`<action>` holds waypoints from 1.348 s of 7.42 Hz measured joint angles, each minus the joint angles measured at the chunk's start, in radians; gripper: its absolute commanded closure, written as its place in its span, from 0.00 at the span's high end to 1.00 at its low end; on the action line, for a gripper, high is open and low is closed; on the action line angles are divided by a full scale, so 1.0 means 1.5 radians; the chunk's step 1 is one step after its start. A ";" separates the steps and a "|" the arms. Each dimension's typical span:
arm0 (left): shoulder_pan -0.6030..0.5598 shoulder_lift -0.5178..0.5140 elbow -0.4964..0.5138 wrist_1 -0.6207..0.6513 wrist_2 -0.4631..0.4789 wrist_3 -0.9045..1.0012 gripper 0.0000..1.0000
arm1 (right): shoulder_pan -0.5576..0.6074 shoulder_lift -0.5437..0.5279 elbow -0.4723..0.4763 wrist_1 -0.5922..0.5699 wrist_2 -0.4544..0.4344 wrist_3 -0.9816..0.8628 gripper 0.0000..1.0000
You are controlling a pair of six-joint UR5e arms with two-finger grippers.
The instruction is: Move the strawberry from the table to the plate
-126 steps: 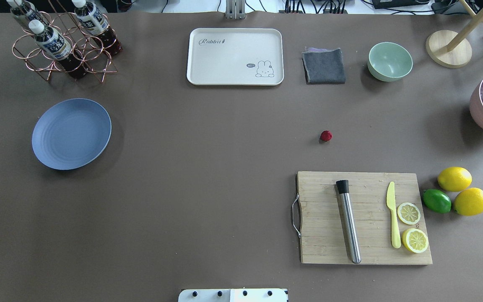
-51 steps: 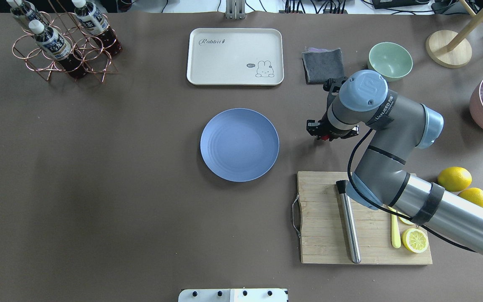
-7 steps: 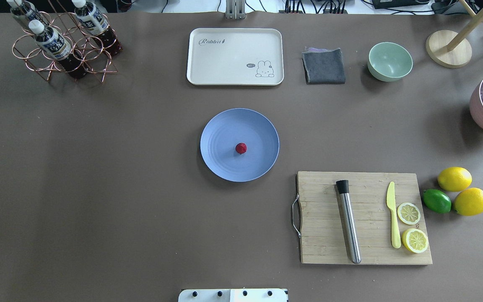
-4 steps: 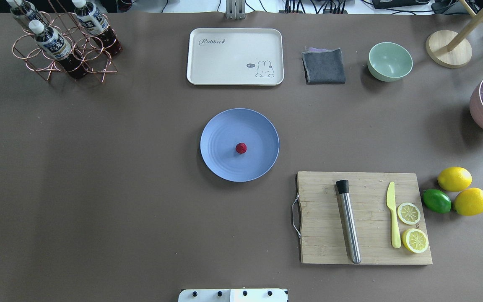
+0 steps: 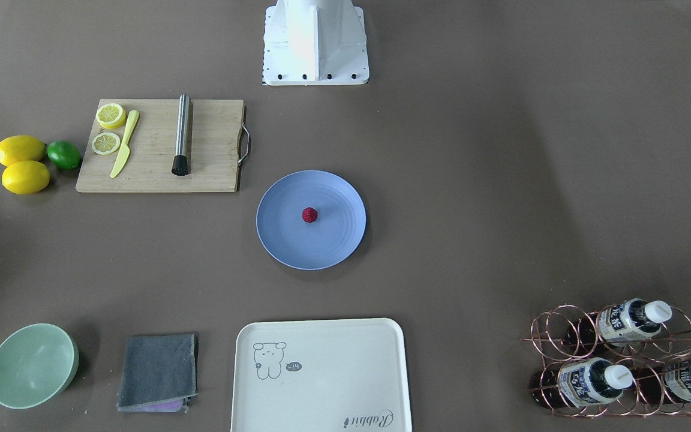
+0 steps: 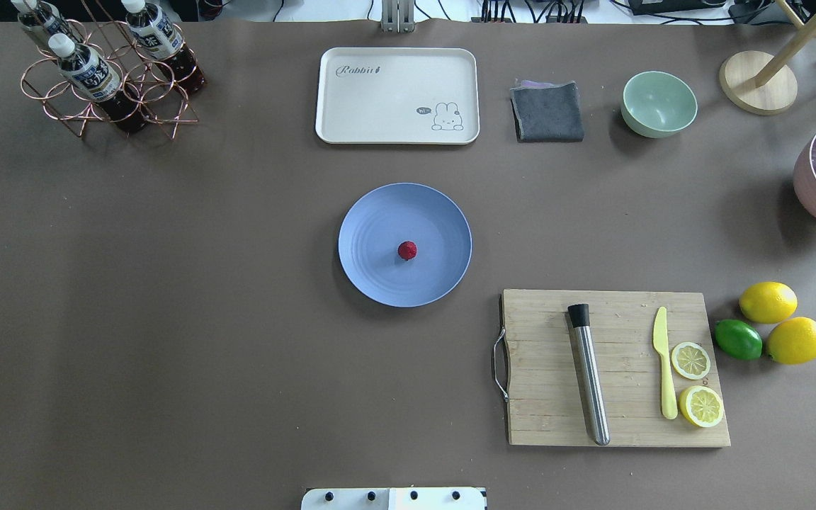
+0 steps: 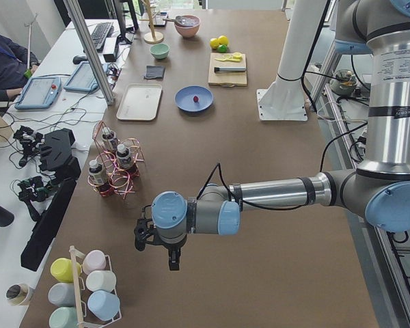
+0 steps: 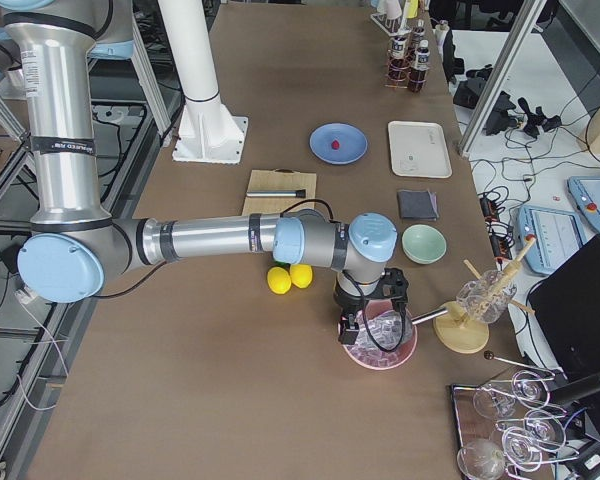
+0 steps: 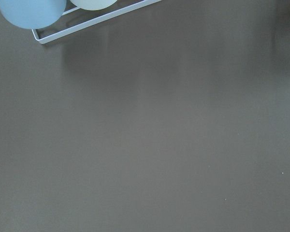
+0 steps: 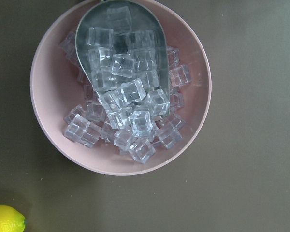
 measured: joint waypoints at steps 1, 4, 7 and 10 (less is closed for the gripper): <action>0.000 0.000 0.000 -0.001 0.000 0.000 0.98 | 0.000 0.000 0.000 0.000 0.002 0.000 1.00; 0.000 0.000 0.002 0.000 -0.001 0.000 0.98 | 0.000 -0.001 0.000 0.000 0.006 0.000 1.00; 0.000 0.000 0.002 -0.001 -0.001 0.000 0.98 | 0.000 -0.001 0.001 0.001 0.007 0.000 1.00; -0.001 0.000 0.002 0.000 -0.009 0.000 0.98 | -0.001 -0.001 0.001 0.001 0.009 -0.001 1.00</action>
